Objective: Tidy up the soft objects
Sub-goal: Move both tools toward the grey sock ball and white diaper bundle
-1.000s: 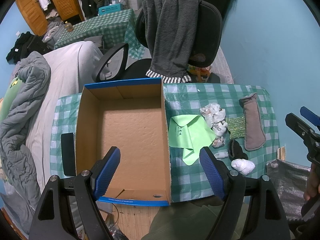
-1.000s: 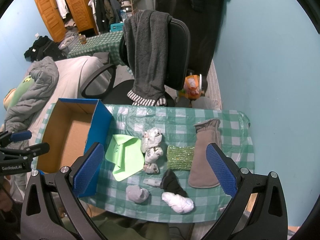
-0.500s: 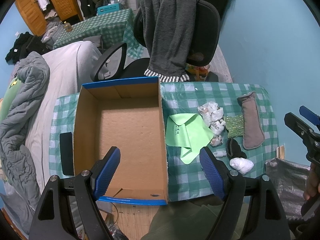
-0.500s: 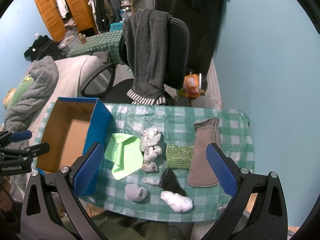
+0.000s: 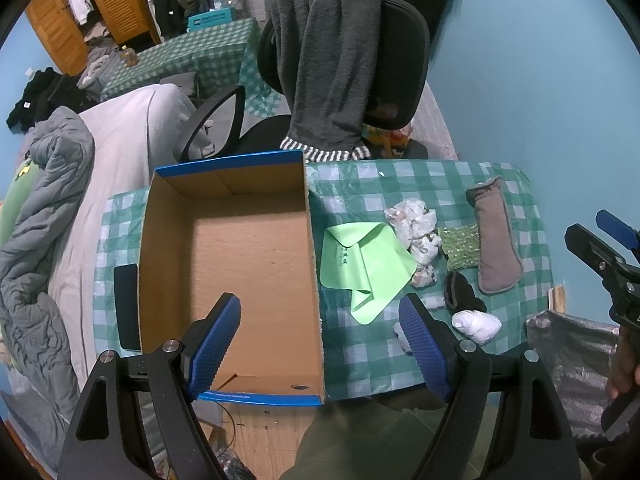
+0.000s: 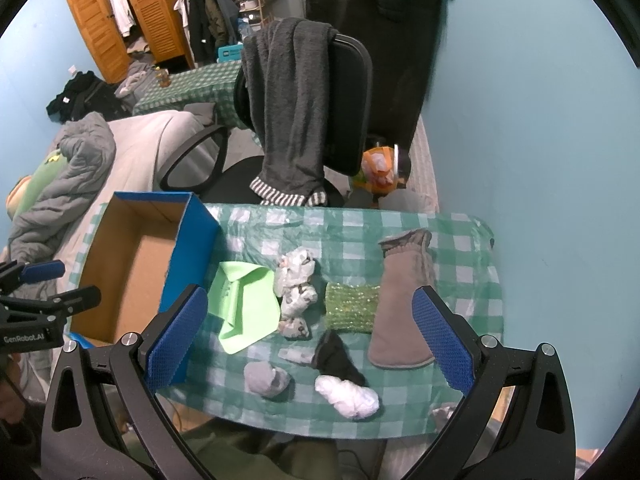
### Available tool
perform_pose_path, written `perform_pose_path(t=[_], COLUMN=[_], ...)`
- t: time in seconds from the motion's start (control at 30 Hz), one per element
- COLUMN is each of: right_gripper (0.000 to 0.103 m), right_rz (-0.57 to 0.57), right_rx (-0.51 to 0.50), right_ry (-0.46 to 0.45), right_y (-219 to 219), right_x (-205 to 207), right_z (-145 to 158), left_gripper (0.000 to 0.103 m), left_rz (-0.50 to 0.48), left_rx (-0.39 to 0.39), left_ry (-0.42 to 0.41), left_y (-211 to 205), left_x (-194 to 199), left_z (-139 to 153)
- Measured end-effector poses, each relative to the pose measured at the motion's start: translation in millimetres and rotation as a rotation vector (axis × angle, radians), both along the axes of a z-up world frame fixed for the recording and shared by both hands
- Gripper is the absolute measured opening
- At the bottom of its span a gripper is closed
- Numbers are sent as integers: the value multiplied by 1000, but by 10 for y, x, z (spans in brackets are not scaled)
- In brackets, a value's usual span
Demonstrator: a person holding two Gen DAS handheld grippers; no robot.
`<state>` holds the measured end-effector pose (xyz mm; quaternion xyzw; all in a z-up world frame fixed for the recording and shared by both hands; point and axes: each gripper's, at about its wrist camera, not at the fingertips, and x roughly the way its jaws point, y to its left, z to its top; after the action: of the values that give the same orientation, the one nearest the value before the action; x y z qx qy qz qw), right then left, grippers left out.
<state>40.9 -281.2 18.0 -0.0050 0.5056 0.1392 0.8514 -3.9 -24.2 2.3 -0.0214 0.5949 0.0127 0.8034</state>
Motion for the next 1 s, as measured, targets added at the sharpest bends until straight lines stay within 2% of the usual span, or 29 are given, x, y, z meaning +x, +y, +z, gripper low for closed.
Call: perform_pose_path(t=[0.37,1.0], right_gripper=[101,101], right_rz=[-25,-47], right_rx=[8,12], right_ry=[49,151], right_y=[-426,-701], right_x=[-141,-314], right_z=[-269,-874], left_gripper=[83,83], left_rz=[-50,-190], left_rx=[-9,25], left_ry=[44,157], left_y=[-247,-767], left_x=[-3,-25], left_z=[-204,-794])
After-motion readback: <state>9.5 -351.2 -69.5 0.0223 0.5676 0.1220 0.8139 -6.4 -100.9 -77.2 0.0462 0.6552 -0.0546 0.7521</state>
